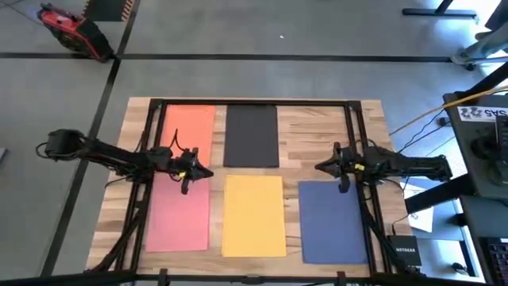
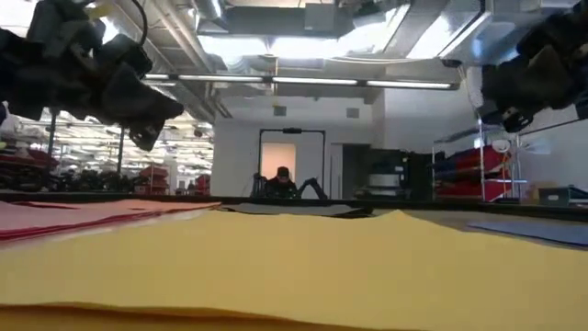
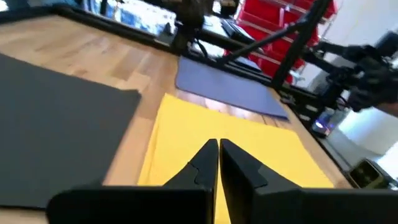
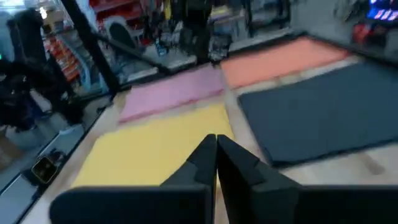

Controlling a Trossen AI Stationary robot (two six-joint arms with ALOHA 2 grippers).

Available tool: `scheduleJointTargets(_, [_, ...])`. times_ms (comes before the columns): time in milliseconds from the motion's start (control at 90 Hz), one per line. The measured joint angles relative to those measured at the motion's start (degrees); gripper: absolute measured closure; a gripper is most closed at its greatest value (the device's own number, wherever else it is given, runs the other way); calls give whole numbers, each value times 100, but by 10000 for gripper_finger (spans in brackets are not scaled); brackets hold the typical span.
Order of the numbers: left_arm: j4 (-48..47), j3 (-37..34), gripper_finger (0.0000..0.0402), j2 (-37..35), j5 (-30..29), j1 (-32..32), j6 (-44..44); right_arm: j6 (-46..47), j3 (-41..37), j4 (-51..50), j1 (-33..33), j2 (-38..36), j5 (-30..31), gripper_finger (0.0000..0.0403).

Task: Organize paper
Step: Return to Home Position

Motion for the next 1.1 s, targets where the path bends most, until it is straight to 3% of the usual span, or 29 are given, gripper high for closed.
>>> scheduleJointTargets(400, [-918, 2, 402, -572, 367, -95, 242, -111, 39, -134, 2, -5, -52, 403])
scheduleJointTargets(633, [-983, 2, 402, -1498, 369, -319, 255, -21, 6, -253, 2, -5, 65, 403])
scheduleJointTargets(1100, [-3636, 4, 402, -3957, -789, -400, 251, 30, 6, -275, 2, -5, 69, 403])
